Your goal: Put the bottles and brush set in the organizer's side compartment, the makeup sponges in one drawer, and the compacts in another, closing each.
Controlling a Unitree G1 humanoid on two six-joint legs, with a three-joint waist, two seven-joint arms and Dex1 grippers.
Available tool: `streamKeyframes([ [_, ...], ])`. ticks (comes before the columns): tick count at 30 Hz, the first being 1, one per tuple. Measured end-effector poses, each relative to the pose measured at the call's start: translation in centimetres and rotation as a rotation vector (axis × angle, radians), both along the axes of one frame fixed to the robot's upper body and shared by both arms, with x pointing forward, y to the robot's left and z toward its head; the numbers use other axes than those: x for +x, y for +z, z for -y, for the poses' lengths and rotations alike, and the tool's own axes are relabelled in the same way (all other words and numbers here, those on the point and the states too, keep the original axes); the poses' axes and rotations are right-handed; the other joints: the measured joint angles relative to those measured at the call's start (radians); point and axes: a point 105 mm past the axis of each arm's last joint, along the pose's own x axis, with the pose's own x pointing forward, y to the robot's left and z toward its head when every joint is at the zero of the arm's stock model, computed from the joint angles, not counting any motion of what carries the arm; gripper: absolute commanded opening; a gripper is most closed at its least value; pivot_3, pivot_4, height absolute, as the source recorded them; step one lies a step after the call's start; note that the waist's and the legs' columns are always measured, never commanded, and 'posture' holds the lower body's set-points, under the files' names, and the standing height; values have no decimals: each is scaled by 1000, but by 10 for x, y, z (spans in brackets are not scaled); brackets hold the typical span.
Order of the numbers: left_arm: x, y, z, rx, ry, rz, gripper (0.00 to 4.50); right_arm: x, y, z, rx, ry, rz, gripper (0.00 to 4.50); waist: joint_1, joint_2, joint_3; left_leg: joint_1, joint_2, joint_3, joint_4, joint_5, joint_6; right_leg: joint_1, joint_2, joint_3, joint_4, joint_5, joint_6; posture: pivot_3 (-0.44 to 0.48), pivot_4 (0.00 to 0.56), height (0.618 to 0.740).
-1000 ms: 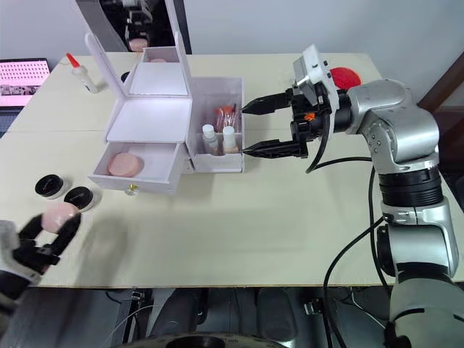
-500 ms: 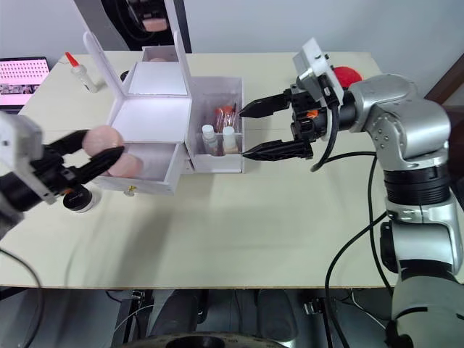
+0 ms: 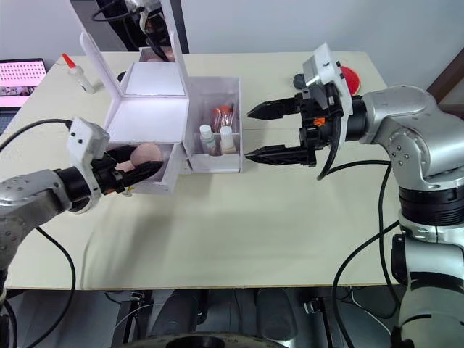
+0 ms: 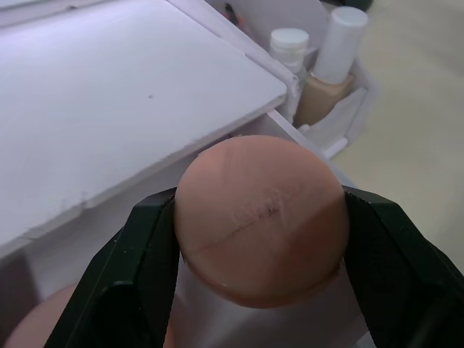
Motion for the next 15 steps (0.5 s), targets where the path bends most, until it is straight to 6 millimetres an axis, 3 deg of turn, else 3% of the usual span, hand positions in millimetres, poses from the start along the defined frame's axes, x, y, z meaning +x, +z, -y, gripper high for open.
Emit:
streamKeyframes([
  [1,0,0,0,2,1,1,2665,0,0,0,1,-3,1,4500,0,0,0,0,0,0,0,0,0,0,0,0,0,0,0,0,150,740],
  [3,2,0,-2,9,6,3,3735,0,1,0,6,-2,1,4500,1,0,0,0,0,0,0,0,0,0,0,0,0,0,0,0,150,740],
  [5,3,0,-2,7,8,4,4439,0,1,0,7,-3,3,4500,1,0,0,0,0,0,0,0,0,0,0,0,0,0,0,0,150,740],
  [15,-7,18,-2,-36,-9,43,4439,3,0,1,16,11,7,4500,-1,0,0,0,0,0,0,0,0,0,0,0,0,0,0,0,150,740],
])
